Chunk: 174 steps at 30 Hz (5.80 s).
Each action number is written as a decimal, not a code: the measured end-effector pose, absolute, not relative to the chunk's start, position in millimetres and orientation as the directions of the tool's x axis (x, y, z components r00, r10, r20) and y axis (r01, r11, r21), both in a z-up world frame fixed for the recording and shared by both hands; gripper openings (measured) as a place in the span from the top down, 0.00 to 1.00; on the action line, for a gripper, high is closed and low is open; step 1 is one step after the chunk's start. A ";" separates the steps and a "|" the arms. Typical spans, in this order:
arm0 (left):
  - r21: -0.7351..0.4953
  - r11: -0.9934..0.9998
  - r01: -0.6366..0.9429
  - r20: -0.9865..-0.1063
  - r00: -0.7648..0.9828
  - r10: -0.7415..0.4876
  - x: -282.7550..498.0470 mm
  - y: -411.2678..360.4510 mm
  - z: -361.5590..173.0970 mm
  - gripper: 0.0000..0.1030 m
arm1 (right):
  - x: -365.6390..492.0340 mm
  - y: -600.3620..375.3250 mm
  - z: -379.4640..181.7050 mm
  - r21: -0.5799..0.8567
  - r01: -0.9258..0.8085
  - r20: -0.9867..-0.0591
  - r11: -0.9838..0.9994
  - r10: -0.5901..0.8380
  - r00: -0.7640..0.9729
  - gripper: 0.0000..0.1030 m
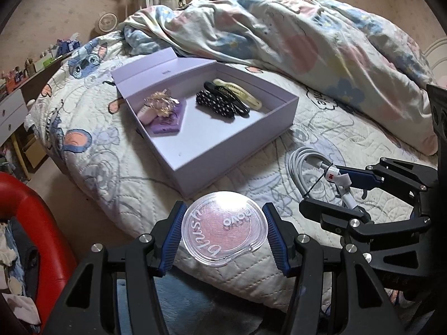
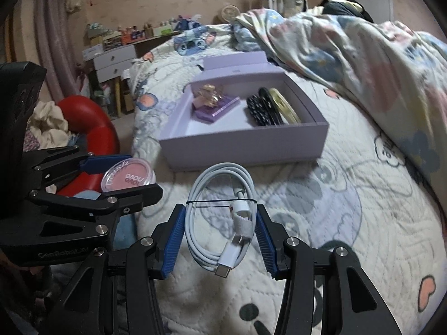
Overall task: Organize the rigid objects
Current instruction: 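Carry the compact with left tool while right tool carries the cable over the box, then lower the compact into the box with left tool while right tool lowers the cable, then open both tools and lift them out of the box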
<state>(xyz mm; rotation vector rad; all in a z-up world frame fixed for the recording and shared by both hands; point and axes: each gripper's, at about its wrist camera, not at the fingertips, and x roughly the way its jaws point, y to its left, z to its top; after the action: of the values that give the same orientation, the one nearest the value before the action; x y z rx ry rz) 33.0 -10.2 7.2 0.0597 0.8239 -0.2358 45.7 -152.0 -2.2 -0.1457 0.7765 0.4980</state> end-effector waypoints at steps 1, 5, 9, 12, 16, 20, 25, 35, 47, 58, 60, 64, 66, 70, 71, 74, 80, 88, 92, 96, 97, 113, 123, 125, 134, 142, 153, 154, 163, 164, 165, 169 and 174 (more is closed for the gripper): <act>-0.038 0.973 0.229 -0.730 0.659 -0.183 33.1 -9.0 9.2 0.46 | 46.0 -150.3 0.3 0.051 -0.487 -0.699 0.872 0.379 0.607 0.53; -0.031 0.975 0.218 -0.718 0.674 -0.173 36.9 -4.8 16.0 0.46 | 49.2 -146.9 8.5 0.054 -0.508 -0.688 0.859 0.401 0.604 0.53; -0.026 0.977 0.211 -0.709 0.685 -0.167 40.6 -2.1 22.2 0.46 | 54.2 -144.7 14.4 0.047 -0.521 -0.682 0.852 0.408 0.607 0.53; -0.022 0.978 0.209 -0.704 0.692 -0.164 46.8 -0.8 26.7 0.46 | 59.9 -143.9 17.9 0.053 -0.529 -0.678 0.847 0.419 0.603 0.53; -0.020 0.978 0.208 -0.698 0.697 -0.163 55.3 -0.9 30.9 0.46 | 69.3 -143.9 21.9 0.055 -0.532 -0.670 0.845 0.426 0.608 0.53; -0.023 0.977 0.211 -0.695 0.699 -0.167 64.4 -1.8 34.0 0.46 | 79.4 -144.5 24.6 0.061 -0.536 -0.668 0.842 0.434 0.605 0.53; -0.023 0.977 0.211 -0.694 0.700 -0.167 79.0 -2.2 36.0 0.46 | 92.0 -145.5 25.1 0.066 -0.542 -0.669 0.838 0.441 0.599 0.53; -0.030 0.979 0.201 -0.694 0.701 -0.165 112.9 1.4 37.0 0.46 | 123.9 -146.0 28.6 0.077 -0.547 -0.659 0.834 0.454 0.600 0.53; -0.009 0.980 0.198 -0.697 0.702 -0.148 152.2 6.7 38.6 0.46 | 160.0 -142.2 29.3 0.081 -0.565 -0.654 0.821 0.472 0.592 0.53; -0.023 0.978 0.207 -0.726 0.669 -0.159 182.4 9.0 23.2 0.46 | 184.4 -136.0 25.5 0.072 -0.575 -0.660 0.815 0.470 0.585 0.53; -0.032 0.978 0.205 -0.733 0.661 -0.162 187.8 9.9 18.4 0.46 | 188.5 -134.9 23.0 0.070 -0.577 -0.666 0.814 0.468 0.580 0.53; -0.045 0.979 0.197 -0.748 0.643 -0.164 196.5 11.0 8.4 0.46 | 198.0 -134.3 16.4 0.074 -0.576 -0.678 0.814 0.465 0.570 0.53; -0.049 0.979 0.198 -0.758 0.631 -0.166 201.0 10.9 2.9 0.46 | 203.4 -134.4 12.7 0.080 -0.574 -0.685 0.815 0.463 0.563 0.53; -0.052 0.977 0.204 -0.774 0.611 -0.169 209.2 10.1 -5.9 0.46 | 210.3 -132.2 6.4 0.085 -0.574 -0.699 0.814 0.459 0.548 0.53; -0.053 0.977 0.206 -0.777 0.606 -0.170 211.0 9.7 -7.9 0.46 | 211.9 -131.6 5.3 0.086 -0.575 -0.702 0.814 0.459 0.545 0.53; -0.054 0.977 0.206 -0.780 0.602 -0.170 215.2 10.0 -11.8 0.46 | 216.5 -129.9 1.6 0.088 -0.575 -0.710 0.814 0.456 0.537 0.53; -0.028 0.976 0.214 -0.794 0.589 -0.152 221.3 8.2 -21.9 0.46 | 224.4 -127.8 -7.5 0.088 -0.572 -0.731 0.816 0.443 0.520 0.53; -0.011 0.971 0.240 -0.801 0.579 -0.152 227.5 2.9 -26.8 0.46 | 231.3 -123.3 -17.5 0.082 -0.573 -0.760 0.815 0.423 0.494 0.53; 0.007 0.969 0.247 -0.807 0.573 -0.140 231.5 0.7 -29.9 0.46 | 234.7 -124.5 -20.3 0.074 -0.560 -0.770 0.825 0.404 0.493 0.53; 0.015 0.970 0.243 -0.811 0.570 -0.130 234.0 2.0 -30.3 0.46 | 240.1 -125.9 -26.0 0.085 -0.551 -0.790 0.830 0.394 0.470 0.53; 0.026 0.970 0.242 -0.813 0.569 -0.120 235.2 1.5 -30.8 0.46 | 241.2 -126.2 -27.8 0.088 -0.548 -0.794 0.832 0.391 0.466 0.53; 0.147 0.954 0.262 -0.830 0.557 -0.026 253.9 0.6 -35.3 0.46 | 250.4 -120.7 -36.3 0.078 -0.530 -0.811 0.845 0.363 0.459 0.53; 0.152 0.951 0.270 -0.838 0.546 -0.021 260.2 0.2 -35.0 0.46 | 255.0 -117.8 -36.0 0.062 -0.524 -0.819 0.849 0.344 0.460 0.52; 0.153 0.952 0.266 -0.839 0.543 -0.017 259.8 -0.1 -35.0 0.46 | 255.8 -117.6 -35.7 0.062 -0.521 -0.820 0.851 0.341 0.459 0.52; 0.149 0.953 0.265 -0.836 0.548 -0.021 248.4 -3.1 -35.5 0.46 | 252.0 -118.8 -28.7 0.054 -0.511 -0.812 0.858 0.336 0.478 0.52; 0.155 0.957 0.244 -0.833 0.553 -0.006 244.2 -3.0 -34.7 0.46 | 248.5 -118.7 -22.2 0.021 -0.515 -0.814 0.857 0.314 0.489 0.47; 0.136 0.962 0.236 -0.842 0.539 -0.013 239.3 -4.7 -29.8 0.44 | 238.3 -122.7 -7.3 -0.015 -0.503 -0.796 0.864 0.294 0.529 0.41; 0.134 0.963 0.234 -0.841 0.541 -0.014 238.5 -4.7 -28.5 0.42 | 237.0 -124.4 -5.0 -0.019 -0.499 -0.793 0.866 0.291 0.535 0.41; 0.108 0.973 0.204 -0.818 0.575 -0.030 228.8 -1.9 -8.5 0.28 | 225.0 -135.1 10.4 -0.035 -0.476 -0.777 0.879 0.276 0.566 0.37; 0.103 0.975 0.199 -0.814 0.580 -0.032 227.3 -1.2 -5.0 0.28 | 223.0 -135.8 12.5 -0.036 -0.475 -0.773 0.879 0.276 0.570 0.36; 0.099 0.976 0.194 -0.811 0.584 -0.034 226.1 -0.4 -2.2 0.28 | 221.3 -136.3 15.2 -0.038 -0.475 -0.769 0.879 0.278 0.576 0.35; 0.075 0.983 0.167 -0.793 0.608 -0.042 219.4 4.3 11.3 0.23 | 213.0 -139.5 27.0 -0.052 -0.470 -0.751 0.881 0.276 0.600 0.30; 0.072 0.988 0.137 -0.771 0.636 -0.032 210.0 8.7 27.5 0.22 | 205.8 -143.2 41.9 -0.061 -0.457 -0.727 0.888 0.274 0.630 0.26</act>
<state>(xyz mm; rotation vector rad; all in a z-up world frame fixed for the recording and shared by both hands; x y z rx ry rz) 210.0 8.7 27.5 0.1281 0.8773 -0.0970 205.8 -143.2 41.9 -0.2494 0.7854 0.4235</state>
